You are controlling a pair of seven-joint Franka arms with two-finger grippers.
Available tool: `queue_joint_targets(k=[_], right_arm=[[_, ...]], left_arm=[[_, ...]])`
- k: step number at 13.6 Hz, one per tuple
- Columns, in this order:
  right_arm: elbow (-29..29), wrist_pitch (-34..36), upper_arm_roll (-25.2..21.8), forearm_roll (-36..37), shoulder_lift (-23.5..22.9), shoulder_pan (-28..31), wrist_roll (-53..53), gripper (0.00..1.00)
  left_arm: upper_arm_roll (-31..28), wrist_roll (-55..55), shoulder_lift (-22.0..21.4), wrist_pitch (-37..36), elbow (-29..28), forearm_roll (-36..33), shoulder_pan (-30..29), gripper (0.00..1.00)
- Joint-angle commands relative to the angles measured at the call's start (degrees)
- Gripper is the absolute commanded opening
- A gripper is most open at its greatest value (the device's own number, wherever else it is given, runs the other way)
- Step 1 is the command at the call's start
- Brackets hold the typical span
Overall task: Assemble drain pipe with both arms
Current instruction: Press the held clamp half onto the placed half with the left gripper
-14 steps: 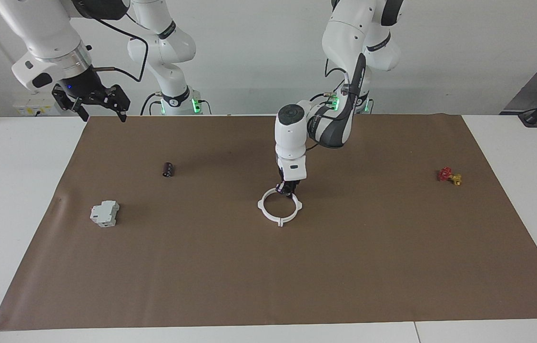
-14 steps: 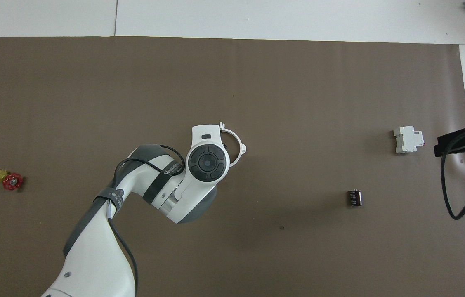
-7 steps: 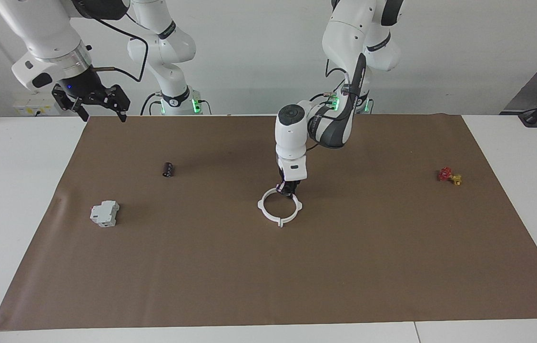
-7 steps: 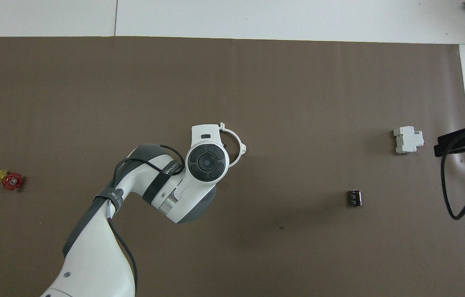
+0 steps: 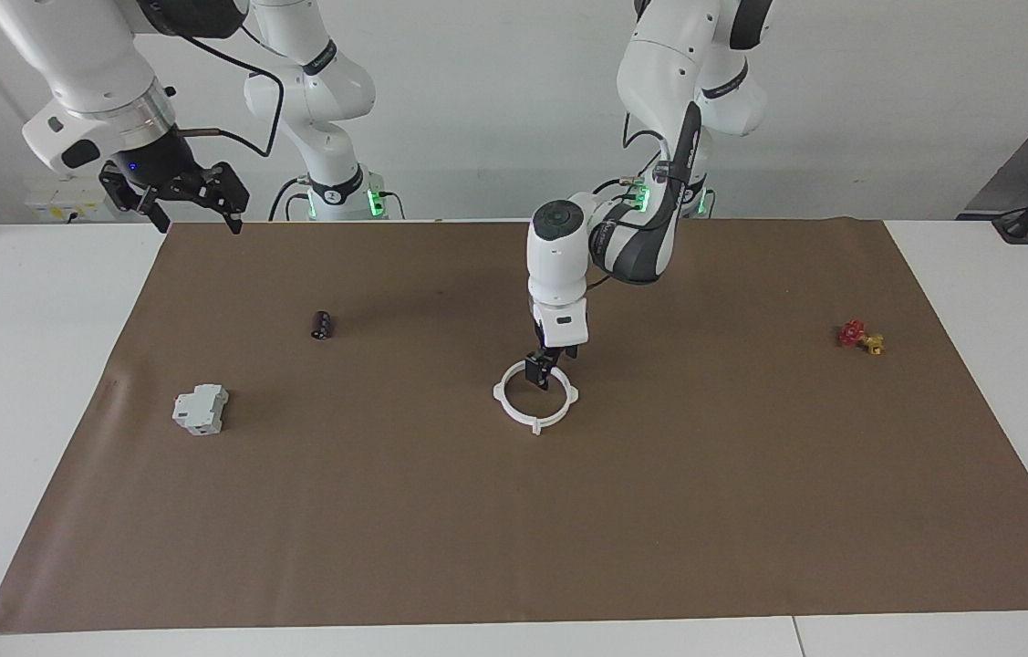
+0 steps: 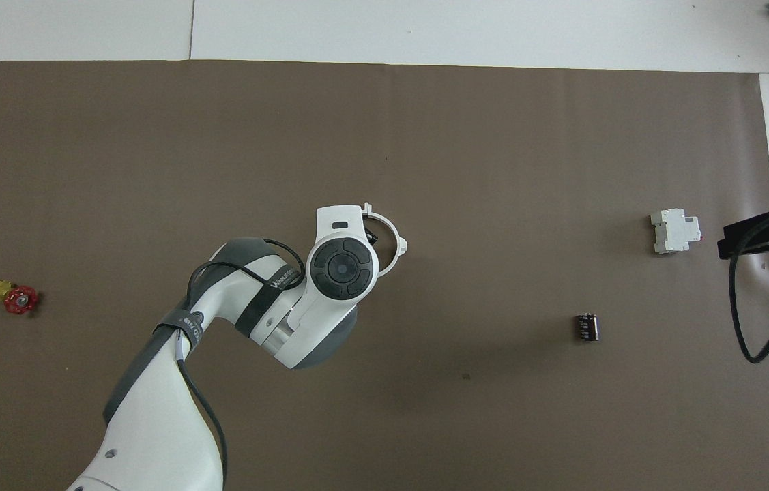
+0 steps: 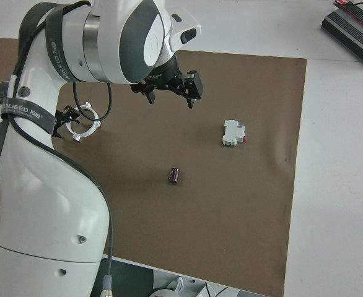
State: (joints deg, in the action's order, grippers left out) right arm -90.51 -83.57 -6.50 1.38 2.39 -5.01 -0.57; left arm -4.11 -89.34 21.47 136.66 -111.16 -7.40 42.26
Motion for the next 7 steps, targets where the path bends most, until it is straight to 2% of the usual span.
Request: queue_joint_targets(k=[1,4,7], right_arm=[[0.16,-0.63,-0.01,-0.68,-0.19,0.27,-0.05,1.0],[0.16,-0.63,-0.01,-0.68,-0.19,0.27,-0.05,1.0],[0.16,-0.63,-0.01,-0.68,-0.19,0.27,-0.05,1.0]], left_arm=[[-0.55,-0.84,-0.64,-0.43,-0.37,-1.3,0.28,1.0],[-0.55,1.18,-0.72,-1.39,-0.29,-1.3,0.01,1.0],[-0.55,5.82,-0.9,-9.36,3.39,-2.18,-0.6,1.0]])
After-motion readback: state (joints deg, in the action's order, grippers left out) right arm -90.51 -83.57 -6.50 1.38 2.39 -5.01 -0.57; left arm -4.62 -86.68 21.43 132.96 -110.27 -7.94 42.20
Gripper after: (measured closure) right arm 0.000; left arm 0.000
